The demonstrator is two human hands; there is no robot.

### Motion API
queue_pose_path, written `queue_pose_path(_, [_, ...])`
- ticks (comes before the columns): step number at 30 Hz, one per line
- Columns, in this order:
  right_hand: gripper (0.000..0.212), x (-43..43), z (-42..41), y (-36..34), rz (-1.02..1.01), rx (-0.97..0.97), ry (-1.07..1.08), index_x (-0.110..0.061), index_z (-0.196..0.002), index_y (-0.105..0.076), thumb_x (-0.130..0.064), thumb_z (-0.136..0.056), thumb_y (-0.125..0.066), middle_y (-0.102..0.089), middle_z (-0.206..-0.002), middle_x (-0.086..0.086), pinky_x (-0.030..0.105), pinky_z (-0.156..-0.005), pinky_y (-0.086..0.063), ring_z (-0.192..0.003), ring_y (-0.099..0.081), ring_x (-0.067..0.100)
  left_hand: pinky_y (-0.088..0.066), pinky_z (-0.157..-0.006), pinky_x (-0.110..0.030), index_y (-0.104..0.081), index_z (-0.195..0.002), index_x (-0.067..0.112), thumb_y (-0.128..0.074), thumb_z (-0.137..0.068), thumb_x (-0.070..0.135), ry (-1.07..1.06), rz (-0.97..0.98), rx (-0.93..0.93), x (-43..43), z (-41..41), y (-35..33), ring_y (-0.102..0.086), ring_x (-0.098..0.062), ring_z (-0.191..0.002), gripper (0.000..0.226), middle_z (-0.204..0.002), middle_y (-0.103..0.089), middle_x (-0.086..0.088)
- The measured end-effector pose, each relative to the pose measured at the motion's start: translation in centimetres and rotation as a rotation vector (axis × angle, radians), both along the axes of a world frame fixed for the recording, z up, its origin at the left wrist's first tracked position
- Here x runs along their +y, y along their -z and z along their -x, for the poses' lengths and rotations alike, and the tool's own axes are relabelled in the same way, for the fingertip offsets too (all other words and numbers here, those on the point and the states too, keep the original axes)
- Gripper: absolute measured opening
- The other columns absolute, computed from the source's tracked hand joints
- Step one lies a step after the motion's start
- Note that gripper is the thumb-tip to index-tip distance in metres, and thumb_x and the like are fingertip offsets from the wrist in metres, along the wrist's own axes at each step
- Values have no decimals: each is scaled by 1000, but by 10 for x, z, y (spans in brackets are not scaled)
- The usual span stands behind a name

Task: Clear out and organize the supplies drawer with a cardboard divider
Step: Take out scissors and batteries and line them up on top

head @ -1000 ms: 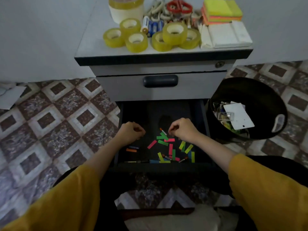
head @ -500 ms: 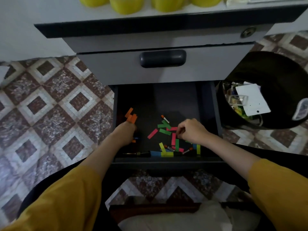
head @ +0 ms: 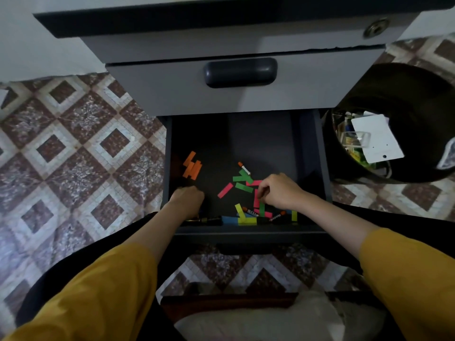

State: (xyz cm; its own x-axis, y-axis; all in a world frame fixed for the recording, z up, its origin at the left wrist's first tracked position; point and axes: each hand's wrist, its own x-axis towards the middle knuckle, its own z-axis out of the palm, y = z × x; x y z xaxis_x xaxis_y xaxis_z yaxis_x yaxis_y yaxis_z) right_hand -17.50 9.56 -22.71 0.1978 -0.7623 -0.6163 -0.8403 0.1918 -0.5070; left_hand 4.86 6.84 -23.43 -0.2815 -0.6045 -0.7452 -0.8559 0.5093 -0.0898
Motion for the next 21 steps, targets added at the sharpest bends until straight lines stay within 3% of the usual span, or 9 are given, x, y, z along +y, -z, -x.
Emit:
queue_pose_path(4, [18, -3, -5, -2, -11, -15, 7, -14, -99, -72, -7, -86, -61, -67, -107, 2, 30, -83, -52, -95, -61, 14, -49, -85, -36, -58, -111, 6, -53, -93, 19, -111, 30, 153, -15, 4, -17, -58, -27, -105, 23, -115, -58, -12])
queue_pose_path(9, [13, 0, -19, -7, -45, -119, 92, -13, -92, -74, -8, -85, -64, -66, -91, -5, 18, -78, -45, -83, -56, 2, -46, -82, -33, -53, -121, 9, -54, -93, 22, -290, 145, 287, -38, -5, -47, -57, -28, -103, 31, -116, -56, -15])
queue_pose_path(13, [16, 6, -53, -7, -60, -214, 58, -7, -97, -73, -6, -85, -63, -70, -98, 5, 9, -66, -41, -85, -58, 6, -47, -77, -32, -54, -115, 9, -58, -90, 22, -395, 170, 418, -41, -24, -61, -58, -27, -97, 28, -107, -60, -14])
queue_pose_path(17, [20, 8, -100, -1, -63, -247, -38, -4, -102, -72, -4, -85, -63, -70, -104, 11, 11, -70, -39, -98, -64, 18, -48, -73, -35, -56, -96, 8, -62, -87, 20, -518, 186, 491, -48, -49, -76, -59, -27, -90, 16, -99, -60, -12])
queue_pose_path(21, [27, 4, -134, 3, -75, -169, -99, -7, -108, -69, -2, -84, -56, -65, -111, 14, 25, -82, -49, -104, -61, 26, -41, -66, -28, -57, -99, 5, -62, -87, 20, -555, 197, 513, -51, -60, -82, -53, -19, -80, 19, -96, -61, -12])
